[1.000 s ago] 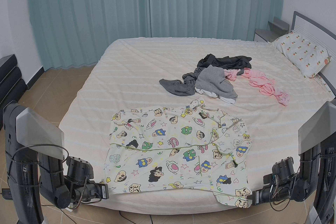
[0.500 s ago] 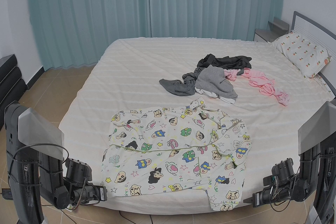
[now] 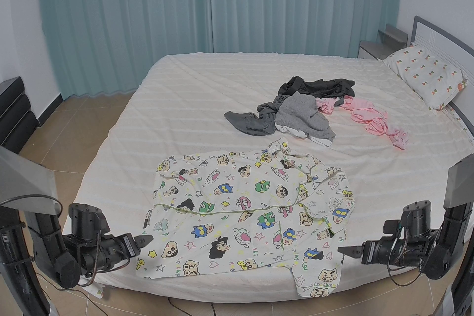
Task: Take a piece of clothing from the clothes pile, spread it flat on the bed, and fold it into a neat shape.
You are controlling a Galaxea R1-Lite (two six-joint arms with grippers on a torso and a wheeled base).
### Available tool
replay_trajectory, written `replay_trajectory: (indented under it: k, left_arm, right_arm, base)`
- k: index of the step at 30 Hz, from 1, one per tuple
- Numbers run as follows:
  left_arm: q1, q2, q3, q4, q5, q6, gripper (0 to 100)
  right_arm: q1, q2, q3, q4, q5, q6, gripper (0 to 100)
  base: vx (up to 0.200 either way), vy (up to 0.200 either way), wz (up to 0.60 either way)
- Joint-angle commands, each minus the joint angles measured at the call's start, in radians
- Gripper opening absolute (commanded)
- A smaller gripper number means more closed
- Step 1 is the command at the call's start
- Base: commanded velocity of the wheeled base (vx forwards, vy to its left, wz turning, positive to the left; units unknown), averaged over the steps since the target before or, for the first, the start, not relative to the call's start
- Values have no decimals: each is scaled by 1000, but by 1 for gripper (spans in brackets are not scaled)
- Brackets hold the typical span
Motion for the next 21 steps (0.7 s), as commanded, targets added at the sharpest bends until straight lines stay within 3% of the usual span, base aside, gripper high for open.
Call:
replay_trajectory:
  k: [1, 3, 4, 5, 8, 14, 21]
  left_arm:
    - [13, -165, -14, -2, -9, -107, 100]
    - [13, -171, -17, -2, -9, -121, 100]
    - [13, -171, -17, -2, -9, -121, 100]
    - [13, -174, -18, -2, -9, -122, 100]
    - [12, -172, -22, -2, -9, -121, 100]
    - [10, -165, -28, -2, -9, -121, 100]
    - [2, -162, -41, -4, -9, -118, 100]
  right_arm:
    - [71, -49, -160, -21, -65, 101, 100]
    - [98, -22, -232, -18, -133, 161, 100]
    - [98, -22, -232, -18, -133, 161, 100]
    - [124, 18, -295, -14, -192, 185, 100]
    - [147, 96, -399, -14, -251, 193, 100]
    - [152, 191, -572, 11, -261, 193, 100]
    - [144, 244, -813, 273, -261, 194, 100]
  base:
    - [200, 0, 0]
    - [200, 0, 0]
    - [200, 0, 0]
    - [200, 0, 0]
    - [200, 0, 0]
    - [200, 0, 0]
    - [200, 0, 0]
